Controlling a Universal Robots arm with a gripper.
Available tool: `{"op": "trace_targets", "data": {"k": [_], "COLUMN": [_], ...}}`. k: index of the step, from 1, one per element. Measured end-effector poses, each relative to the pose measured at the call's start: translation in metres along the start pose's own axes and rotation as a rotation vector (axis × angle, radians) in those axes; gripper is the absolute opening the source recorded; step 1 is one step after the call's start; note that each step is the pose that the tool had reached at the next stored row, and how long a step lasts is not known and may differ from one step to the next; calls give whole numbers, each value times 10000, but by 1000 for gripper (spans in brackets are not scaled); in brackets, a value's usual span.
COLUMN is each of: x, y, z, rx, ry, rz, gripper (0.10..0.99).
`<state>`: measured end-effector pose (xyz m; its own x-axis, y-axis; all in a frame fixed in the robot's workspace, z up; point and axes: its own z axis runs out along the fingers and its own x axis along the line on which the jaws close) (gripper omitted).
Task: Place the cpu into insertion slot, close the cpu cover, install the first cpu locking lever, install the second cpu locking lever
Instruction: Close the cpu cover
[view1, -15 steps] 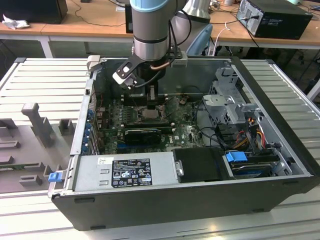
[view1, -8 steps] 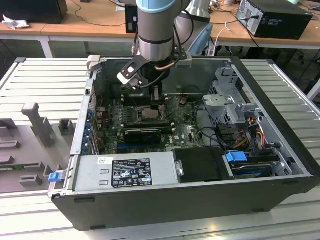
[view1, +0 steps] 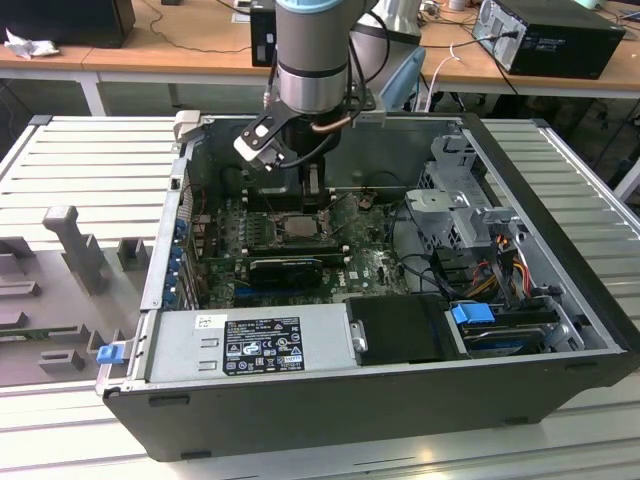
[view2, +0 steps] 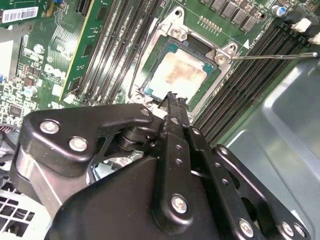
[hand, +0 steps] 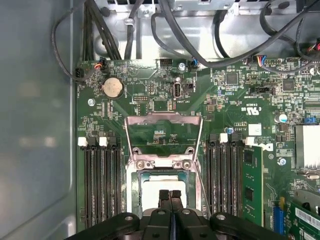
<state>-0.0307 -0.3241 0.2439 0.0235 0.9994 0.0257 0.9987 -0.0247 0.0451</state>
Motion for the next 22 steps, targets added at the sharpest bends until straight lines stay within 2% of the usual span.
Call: {"op": "trace_targets", "data": {"k": [22], "x": [15], "y": [8], "z": [-178], "rx": [0], "ry": [0], "rz": [-1], "gripper": [106]}}
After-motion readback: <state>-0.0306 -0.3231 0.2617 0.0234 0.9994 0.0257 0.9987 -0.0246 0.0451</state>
